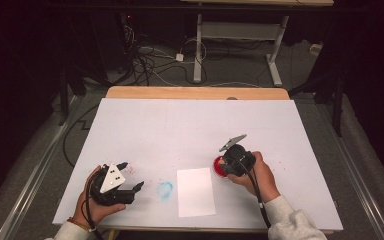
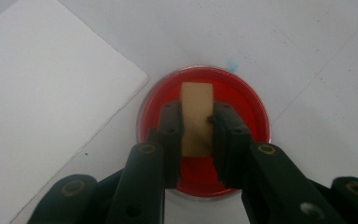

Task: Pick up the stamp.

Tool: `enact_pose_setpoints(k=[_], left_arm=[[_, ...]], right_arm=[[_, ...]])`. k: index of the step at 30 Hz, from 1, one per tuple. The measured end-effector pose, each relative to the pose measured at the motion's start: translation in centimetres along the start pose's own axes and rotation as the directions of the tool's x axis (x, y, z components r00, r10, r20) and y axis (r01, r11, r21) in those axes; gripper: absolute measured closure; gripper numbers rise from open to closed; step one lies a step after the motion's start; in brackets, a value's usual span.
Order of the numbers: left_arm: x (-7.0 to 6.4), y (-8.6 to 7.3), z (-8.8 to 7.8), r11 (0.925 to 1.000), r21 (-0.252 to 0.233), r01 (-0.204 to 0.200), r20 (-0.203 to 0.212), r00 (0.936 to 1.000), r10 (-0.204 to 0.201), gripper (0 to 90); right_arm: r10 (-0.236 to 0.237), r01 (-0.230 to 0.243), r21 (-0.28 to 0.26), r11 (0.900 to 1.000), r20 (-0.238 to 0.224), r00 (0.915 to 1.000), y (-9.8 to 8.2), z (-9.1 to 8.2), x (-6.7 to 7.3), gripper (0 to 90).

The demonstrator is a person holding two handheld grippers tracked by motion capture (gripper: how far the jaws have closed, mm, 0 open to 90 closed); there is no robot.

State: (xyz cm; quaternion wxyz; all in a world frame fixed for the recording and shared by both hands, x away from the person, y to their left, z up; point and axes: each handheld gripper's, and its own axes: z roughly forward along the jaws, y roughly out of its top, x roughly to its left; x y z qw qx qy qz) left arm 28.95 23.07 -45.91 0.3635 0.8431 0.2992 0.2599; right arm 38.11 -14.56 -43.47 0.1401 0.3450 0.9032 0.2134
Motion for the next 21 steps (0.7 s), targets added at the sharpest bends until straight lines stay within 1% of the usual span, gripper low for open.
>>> enact_pose_setpoints(k=[4, 5, 7, 11, 14, 15, 16, 18, 21], left_arm=[[0.01, -0.01, -0.04, 1.0, -0.005, 0.003, 0.005, 1.0, -0.003, 19.1], [-0.04, -0.08, -0.04, 0.9999, 0.001, 0.016, 0.011, 0.9998, -0.016, 19.1], [0.03, -0.15, -0.02, 0.9998, 0.002, 0.017, 0.011, 0.9998, -0.017, 19.1], [0.28, -0.16, 0.07, 0.9996, -0.006, 0.028, 0.013, 0.9995, -0.028, 19.1], [0.4, -0.21, 0.34, 0.9996, 0.004, 0.027, 0.017, 0.9995, -0.027, 19.1], [0.47, -0.21, 0.39, 0.9999, 0.0, 0.016, 0.013, 0.9998, -0.016, 19.1], [0.43, -0.24, 0.38, 0.9997, 0.006, 0.025, 0.02, 0.9995, -0.025, 19.1], [0.42, -0.19, 0.36, 0.9997, 0.002, 0.026, 0.018, 0.9995, -0.026, 19.1], [0.28, -0.01, 0.36, 0.9999, 0.004, 0.017, 0.015, 0.9997, -0.017, 19.3]], right_arm=[[-0.001, 0.001, -0.002, 1.0, 0.0, 1.0, -0.07, -0.01, 0.03, 75.8], [-0.005, 0.005, -0.005, 1.0, -0.002, 1.0, -0.1, -0.01, 0.01, 75.8], [-0.011, 0.011, -0.006, 1.0, -0.005, 0.9999, -0.11, 0.0, -0.03, 75.9], [-0.017, 0.017, -0.012, 1.0, -0.021, 0.9996, -0.18, 0.03, -0.32, 76.0], [-0.018, 0.018, -0.018, 1.0, -0.026, 0.9995, -0.27, 0.06, -0.38, 76.0], [-0.019, 0.019, -0.015, 1.0, -0.024, 0.9995, -0.29, 0.02, -0.34, 76.0], [-0.021, 0.02, -0.016, 1.0, -0.02, 0.9996, -0.31, 0.0, -0.34, 76.1], [-0.022, 0.021, -0.021, 1.0, -0.023, 0.9995, -0.35, 0.04, -0.33, 76.0], [-0.026, 0.026, -0.022, 0.999, -0.013, 0.9996, -0.42, -0.02, -0.2, 76.1]])
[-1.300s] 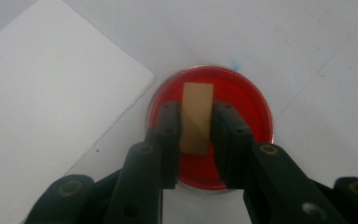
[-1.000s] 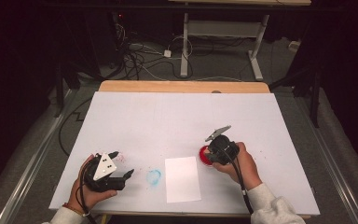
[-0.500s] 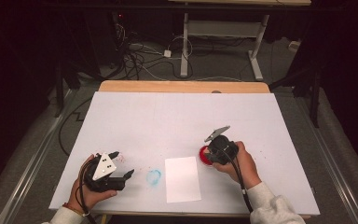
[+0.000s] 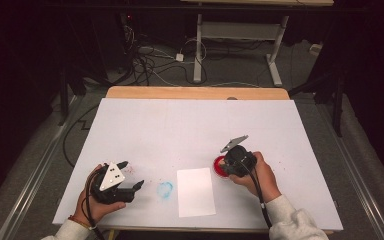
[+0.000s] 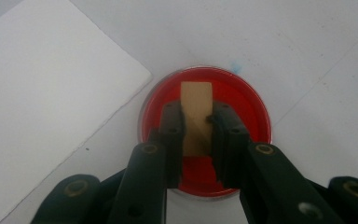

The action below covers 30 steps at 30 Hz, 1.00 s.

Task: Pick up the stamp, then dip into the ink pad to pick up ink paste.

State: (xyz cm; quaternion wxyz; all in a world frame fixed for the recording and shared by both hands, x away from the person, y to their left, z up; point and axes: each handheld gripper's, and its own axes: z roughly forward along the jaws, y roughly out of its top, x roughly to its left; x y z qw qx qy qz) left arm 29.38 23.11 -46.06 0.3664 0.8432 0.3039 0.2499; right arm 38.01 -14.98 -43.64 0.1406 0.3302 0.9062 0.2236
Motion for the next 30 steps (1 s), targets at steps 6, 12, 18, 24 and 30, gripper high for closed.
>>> enact_pose_setpoints(k=[6, 12, 18, 24, 30], left_arm=[[0.0, 0.1, 0.0, 0.9999, -0.008, -0.008, -0.004, 1.0, 0.008, 19.6], [-0.1, 0.1, 0.2, 1.0, 0.004, 0.001, 0.003, 1.0, -0.001, 19.6], [0.0, 0.2, 0.1, 1.0, -0.009, 0.0, -0.003, 1.0, 0.0, 19.7], [0.0, 0.3, 0.2, 0.9999, -0.009, 0.008, 0.001, 1.0, -0.008, 19.7], [-0.2, 0.1, 0.2, 1.0, 0.0, -0.005, 0.004, 1.0, 0.005, 19.7]], right_arm=[[-0.005, 0.005, -0.009, 1.0, 0.001, 1.0, -0.1, -0.2, -0.1, 76.1], [0.004, -0.004, -0.038, 0.999, 0.004, 1.0, -0.4, -0.8, -0.3, 76.1], [-0.004, 0.004, -0.062, 0.998, 0.007, 1.0, -0.3, -1.6, -0.3, 76.1], [-0.004, 0.004, -0.102, 0.995, 0.008, 1.0, -0.3, -3.2, -0.2, 76.1], [0.002, 0.0, -0.143, 0.99, 0.011, 0.9999, -0.3, -4.6, -0.4, 76.1]])
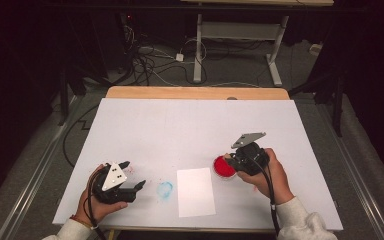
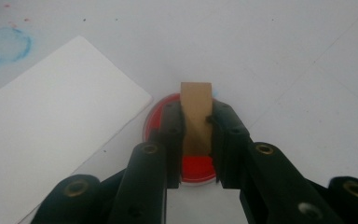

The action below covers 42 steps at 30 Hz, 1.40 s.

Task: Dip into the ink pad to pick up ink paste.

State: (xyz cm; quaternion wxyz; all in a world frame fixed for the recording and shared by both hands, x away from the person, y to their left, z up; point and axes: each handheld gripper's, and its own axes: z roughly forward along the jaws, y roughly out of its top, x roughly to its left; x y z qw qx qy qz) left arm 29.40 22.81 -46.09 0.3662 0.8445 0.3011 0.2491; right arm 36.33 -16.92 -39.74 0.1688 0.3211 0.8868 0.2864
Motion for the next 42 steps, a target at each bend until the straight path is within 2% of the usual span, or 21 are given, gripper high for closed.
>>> enact_pose_setpoints(k=[8, 12, 13, 16, 23, 24, 33, 42], left_arm=[[-0.1, -0.2, 0.0, 0.9999, 0.005, -0.009, 0.004, 1.0, 0.009, 19.7], [0.0, -0.1, -0.2, 1.0, -0.002, -0.005, 0.002, 1.0, 0.005, 19.7], [0.0, -0.1, -0.2, 0.9998, -0.008, -0.016, -0.004, 0.9999, 0.016, 19.7], [0.0, -0.1, -0.1, 1.0, 0.0, -0.007, -0.003, 1.0, 0.007, 19.7], [-0.2, -0.1, -0.1, 0.9999, 0.004, -0.015, -0.002, 0.9999, 0.015, 19.7], [-0.2, -0.1, -0.2, 0.9999, 0.003, -0.013, -0.003, 0.9999, 0.013, 19.7], [-0.2, -0.1, 0.0, 0.9998, 0.011, -0.018, 0.004, 0.9998, 0.018, 19.7], [-0.2, -0.2, 0.0, 0.9997, 0.017, -0.019, 0.005, 0.9998, 0.019, 19.7]], right_arm=[[-0.012, 0.012, -0.009, 1.0, 0.004, 0.9999, 0.4, -0.9, -0.1, 76.0], [-0.018, 0.018, -0.01, 1.0, -0.005, 0.9998, 0.7, -0.9, 0.1, 76.0], [-0.023, 0.023, -0.005, 1.0, -0.007, 0.9997, 0.7, -0.9, 0.1, 76.0], [-0.027, 0.027, 0.002, 1.0, -0.012, 0.9996, 0.8, -0.7, 0.2, 76.0], [-0.018, 0.02, 0.057, 0.998, -0.028, 0.9994, 0.5, 1.1, 0.1, 76.0], [-0.011, 0.014, 0.079, 0.997, -0.029, 0.9995, 0.2, 1.7, -0.1, 76.0], [0.004, 0.002, 0.156, 0.988, -0.034, 0.9994, -0.5, 4.1, -0.1, 76.0], [0.01, -0.004, 0.165, 0.986, -0.035, 0.9993, -0.6, 4.5, -0.1, 76.1]])
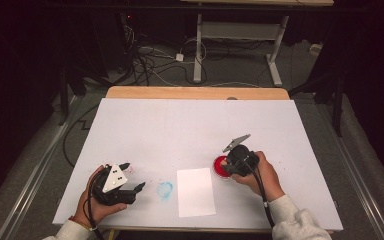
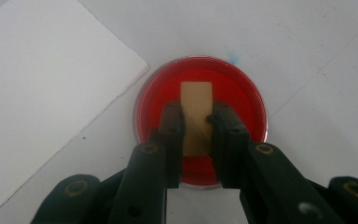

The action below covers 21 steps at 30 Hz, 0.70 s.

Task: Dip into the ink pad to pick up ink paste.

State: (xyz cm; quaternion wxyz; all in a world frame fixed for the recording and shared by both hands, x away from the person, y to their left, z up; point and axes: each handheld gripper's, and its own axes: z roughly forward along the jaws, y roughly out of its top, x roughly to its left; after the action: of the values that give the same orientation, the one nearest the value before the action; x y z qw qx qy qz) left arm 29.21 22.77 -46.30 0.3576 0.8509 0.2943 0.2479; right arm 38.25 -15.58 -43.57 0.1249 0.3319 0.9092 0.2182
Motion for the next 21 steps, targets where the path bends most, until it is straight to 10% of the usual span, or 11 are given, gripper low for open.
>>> enact_pose_setpoints(k=[21], left_arm=[[-0.09, 0.16, 0.26, 0.9998, 0.019, -0.004, -0.009, 1.0, 0.004, 19.7]], right_arm=[[-0.017, 0.017, 0.001, 1.0, 0.021, 0.9996, -0.06, 0.13, 0.3, 76.2]])
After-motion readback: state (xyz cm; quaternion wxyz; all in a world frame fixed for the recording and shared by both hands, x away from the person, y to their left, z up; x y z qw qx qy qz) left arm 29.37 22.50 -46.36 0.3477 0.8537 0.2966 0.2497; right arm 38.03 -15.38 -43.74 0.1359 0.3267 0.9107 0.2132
